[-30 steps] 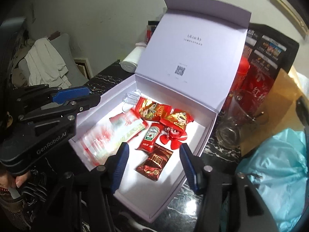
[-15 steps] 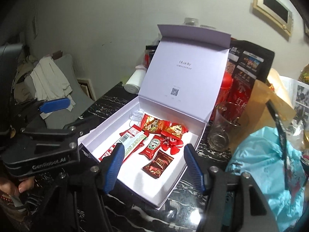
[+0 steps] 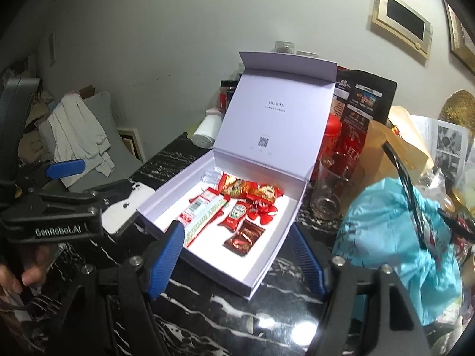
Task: Organize objects
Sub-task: 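Open the left tool to release the spicy-strip bag and withdraw both tools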
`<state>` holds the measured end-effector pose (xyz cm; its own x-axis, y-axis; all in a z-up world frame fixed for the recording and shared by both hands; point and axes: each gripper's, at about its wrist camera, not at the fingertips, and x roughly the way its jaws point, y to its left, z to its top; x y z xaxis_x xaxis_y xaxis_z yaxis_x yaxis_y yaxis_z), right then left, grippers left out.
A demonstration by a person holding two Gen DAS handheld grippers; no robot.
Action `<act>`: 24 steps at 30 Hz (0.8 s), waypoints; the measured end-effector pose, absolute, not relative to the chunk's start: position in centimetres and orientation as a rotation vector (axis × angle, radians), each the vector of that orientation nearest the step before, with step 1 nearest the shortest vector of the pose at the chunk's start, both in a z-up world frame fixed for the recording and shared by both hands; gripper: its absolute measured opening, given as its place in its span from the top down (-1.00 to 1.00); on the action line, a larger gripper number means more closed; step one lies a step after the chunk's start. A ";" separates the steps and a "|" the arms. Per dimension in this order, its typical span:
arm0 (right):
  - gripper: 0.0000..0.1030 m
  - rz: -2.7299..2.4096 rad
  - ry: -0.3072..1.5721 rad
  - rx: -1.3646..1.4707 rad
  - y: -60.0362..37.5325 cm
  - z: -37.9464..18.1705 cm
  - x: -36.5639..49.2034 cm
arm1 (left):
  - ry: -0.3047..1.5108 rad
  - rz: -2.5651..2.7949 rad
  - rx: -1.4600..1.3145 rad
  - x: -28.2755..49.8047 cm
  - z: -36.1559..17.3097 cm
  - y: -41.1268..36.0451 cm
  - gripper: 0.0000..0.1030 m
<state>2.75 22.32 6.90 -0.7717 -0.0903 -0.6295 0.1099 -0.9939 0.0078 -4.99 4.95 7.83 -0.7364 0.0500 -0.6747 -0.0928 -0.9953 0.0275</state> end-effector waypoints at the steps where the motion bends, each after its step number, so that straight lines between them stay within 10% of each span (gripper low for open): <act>1: -0.44 -2.856 0.048 1.023 22.3 6.6 2.9 | 0.090 2.852 -1.115 -4.7 7.6 4.9 -0.91; 24: -0.44 -2.788 -0.010 1.152 20.7 1.1 4.8 | 0.149 2.783 -1.258 -1.9 1.6 3.8 -0.91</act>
<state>4.80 20.69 1.08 -0.7015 -0.1179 -0.7028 0.1127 -0.9922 0.0539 -1.91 3.77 1.64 -0.6588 0.0361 -0.7515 -0.1163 -0.9917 0.0543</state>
